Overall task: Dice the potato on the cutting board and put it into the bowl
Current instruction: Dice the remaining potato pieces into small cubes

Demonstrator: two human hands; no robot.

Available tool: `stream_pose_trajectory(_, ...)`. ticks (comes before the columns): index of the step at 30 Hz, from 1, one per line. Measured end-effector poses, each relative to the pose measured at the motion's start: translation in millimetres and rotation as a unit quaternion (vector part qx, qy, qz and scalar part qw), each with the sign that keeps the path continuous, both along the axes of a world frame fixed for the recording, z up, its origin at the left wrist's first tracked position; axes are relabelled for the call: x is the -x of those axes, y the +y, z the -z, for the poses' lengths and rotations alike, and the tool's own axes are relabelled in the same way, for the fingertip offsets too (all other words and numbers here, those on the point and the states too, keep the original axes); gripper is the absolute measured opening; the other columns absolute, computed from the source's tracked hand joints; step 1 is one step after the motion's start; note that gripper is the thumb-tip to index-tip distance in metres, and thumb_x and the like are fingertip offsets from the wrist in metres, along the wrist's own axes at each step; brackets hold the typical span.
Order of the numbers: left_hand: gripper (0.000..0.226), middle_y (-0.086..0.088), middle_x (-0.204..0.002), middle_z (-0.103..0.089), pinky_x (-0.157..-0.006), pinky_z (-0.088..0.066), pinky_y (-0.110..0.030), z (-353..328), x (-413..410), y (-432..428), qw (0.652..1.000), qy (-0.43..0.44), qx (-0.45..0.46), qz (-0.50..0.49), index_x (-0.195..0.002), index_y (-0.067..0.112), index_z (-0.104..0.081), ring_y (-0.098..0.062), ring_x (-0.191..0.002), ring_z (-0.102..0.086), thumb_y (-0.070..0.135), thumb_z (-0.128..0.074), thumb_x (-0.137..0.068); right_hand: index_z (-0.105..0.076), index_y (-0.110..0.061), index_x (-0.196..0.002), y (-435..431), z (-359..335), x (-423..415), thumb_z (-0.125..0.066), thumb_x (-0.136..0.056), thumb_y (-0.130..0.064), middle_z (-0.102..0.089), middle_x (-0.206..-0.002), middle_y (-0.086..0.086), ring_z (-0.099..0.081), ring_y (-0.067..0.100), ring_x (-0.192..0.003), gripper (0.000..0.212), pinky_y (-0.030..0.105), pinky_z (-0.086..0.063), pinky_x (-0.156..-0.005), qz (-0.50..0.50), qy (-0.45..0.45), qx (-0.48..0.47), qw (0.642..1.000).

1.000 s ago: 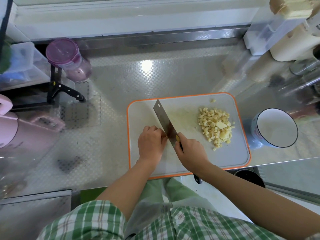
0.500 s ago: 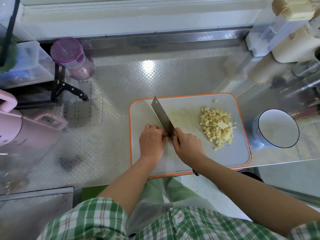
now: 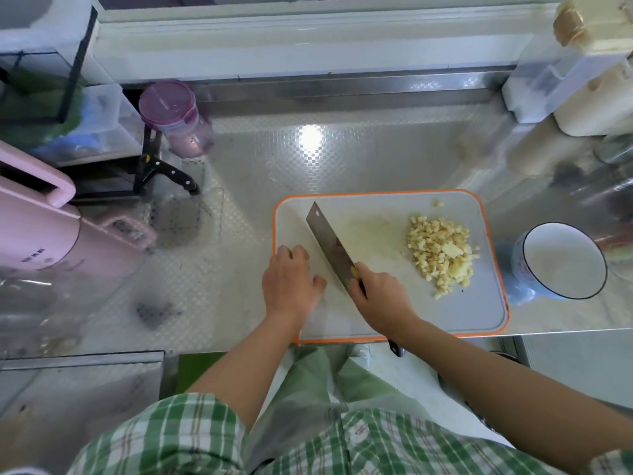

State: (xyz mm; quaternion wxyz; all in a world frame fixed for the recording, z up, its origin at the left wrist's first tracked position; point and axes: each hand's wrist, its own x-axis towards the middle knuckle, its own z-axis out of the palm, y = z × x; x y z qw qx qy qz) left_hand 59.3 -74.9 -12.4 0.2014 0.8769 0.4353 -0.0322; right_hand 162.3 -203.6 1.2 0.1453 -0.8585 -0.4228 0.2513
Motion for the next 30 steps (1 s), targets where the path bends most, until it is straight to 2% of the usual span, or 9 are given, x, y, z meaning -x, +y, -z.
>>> stream_pose_trajectory(2,0.038,-0.009,-0.111,-0.049,-0.078,-0.048,-0.040,1,2,-2,0.999,0.032,0.012,0.000,-0.110,0.014,-0.050,-0.029,-0.101,-0.054,0.028,-0.064,-0.077,-0.035,-0.017,-0.088,-6,1,-8,-0.040,-0.099,-0.022,-0.040,-0.056,0.001,-0.045,0.030,-0.054,0.014,0.032,-0.025,-0.047,0.021,-0.007,0.003,1.000)
stream_pose_trajectory(7,0.031,-0.013,-0.110,-0.051,-0.084,-0.043,-0.040,4,-9,-10,0.998,0.011,0.039,0.037,-0.114,0.009,-0.048,-0.033,-0.100,-0.055,0.007,-0.055,-0.083,-0.038,-0.016,-0.090,-26,0,-41,-0.040,-0.099,-0.020,-0.050,-0.059,0.007,-0.048,0.027,-0.050,0.010,0.028,-0.028,-0.044,0.121,-0.033,0.007,0.992)
stream_pose_trajectory(11,0.029,-0.011,-0.097,-0.055,-0.079,-0.041,-0.037,9,-18,-15,0.994,-0.056,0.073,0.053,-0.103,0.010,-0.054,-0.031,-0.090,-0.056,-0.003,-0.053,-0.078,-0.044,-0.007,-0.085,-41,-3,-58,-0.041,-0.097,-0.015,-0.047,-0.057,0.010,-0.042,0.024,-0.048,0.015,0.029,-0.027,-0.044,0.199,-0.023,-0.001,0.980)
stream_pose_trajectory(15,0.032,-0.006,-0.092,-0.057,-0.077,-0.048,-0.033,8,-33,-25,0.979,-0.133,0.136,0.070,-0.100,0.011,-0.060,-0.024,-0.081,-0.059,-0.007,-0.058,-0.073,-0.049,-0.005,-0.089,-48,-11,-52,-0.044,-0.096,-0.016,-0.049,-0.056,0.011,-0.042,0.024,-0.047,0.015,0.034,-0.030,-0.046,0.176,0.013,-0.036,0.984)
stream_pose_trajectory(18,0.031,-0.003,-0.091,-0.053,-0.074,-0.047,-0.030,9,-35,-27,0.978,-0.145,0.130,0.072,-0.098,0.013,-0.062,-0.023,-0.079,-0.058,-0.006,-0.060,-0.073,-0.054,-0.007,-0.108,-44,-12,-41,-0.046,-0.097,-0.017,-0.044,-0.052,0.003,-0.043,0.021,-0.047,0.017,0.033,-0.029,-0.045,0.147,0.020,-0.051,0.988)
stream_pose_trajectory(21,0.031,-0.005,-0.094,-0.054,-0.068,-0.044,-0.033,11,-26,-21,0.989,-0.098,0.084,0.079,-0.098,0.016,-0.063,-0.026,-0.089,-0.054,-0.002,-0.063,-0.072,-0.048,-0.014,-0.086,-37,-12,-31,-0.047,-0.096,-0.016,-0.040,-0.051,-0.001,-0.038,0.017,-0.045,0.010,0.032,-0.025,-0.043,0.133,0.034,-0.061,0.989)
stream_pose_trajectory(23,0.025,-0.002,-0.093,-0.055,-0.063,-0.043,-0.031,12,-23,-18,0.990,-0.086,0.069,0.087,-0.095,0.020,-0.066,-0.023,-0.090,-0.054,0.006,-0.068,-0.075,-0.035,-0.022,-0.073,-32,-12,-26,-0.046,-0.096,-0.017,-0.038,-0.050,-0.001,-0.036,0.018,-0.044,0.026,0.033,-0.027,-0.045,0.126,0.037,-0.053,0.990)
stream_pose_trajectory(26,0.012,0.001,-0.091,-0.057,-0.064,-0.049,-0.032,12,-26,-18,0.990,-0.086,0.070,0.087,-0.090,0.022,-0.067,-0.020,-0.088,-0.055,0.021,-0.073,-0.080,-0.031,-0.021,-0.072,-30,-13,-24,-0.045,-0.097,-0.018,-0.037,-0.051,0.000,-0.035,0.019,-0.044,0.029,0.034,-0.029,-0.046,0.112,0.040,-0.029,0.992)
stream_pose_trajectory(30,0.010,0.001,-0.088,-0.060,-0.065,-0.045,-0.030,11,-36,-24,0.994,-0.072,0.033,0.078,-0.090,0.021,-0.067,-0.020,-0.089,-0.055,0.031,-0.067,-0.086,-0.034,-0.016,-0.075,-32,-14,-22,-0.044,-0.097,-0.019,-0.036,-0.052,0.000,-0.035,0.019,-0.046,0.025,0.034,-0.028,-0.048,0.104,0.044,-0.016,0.993)
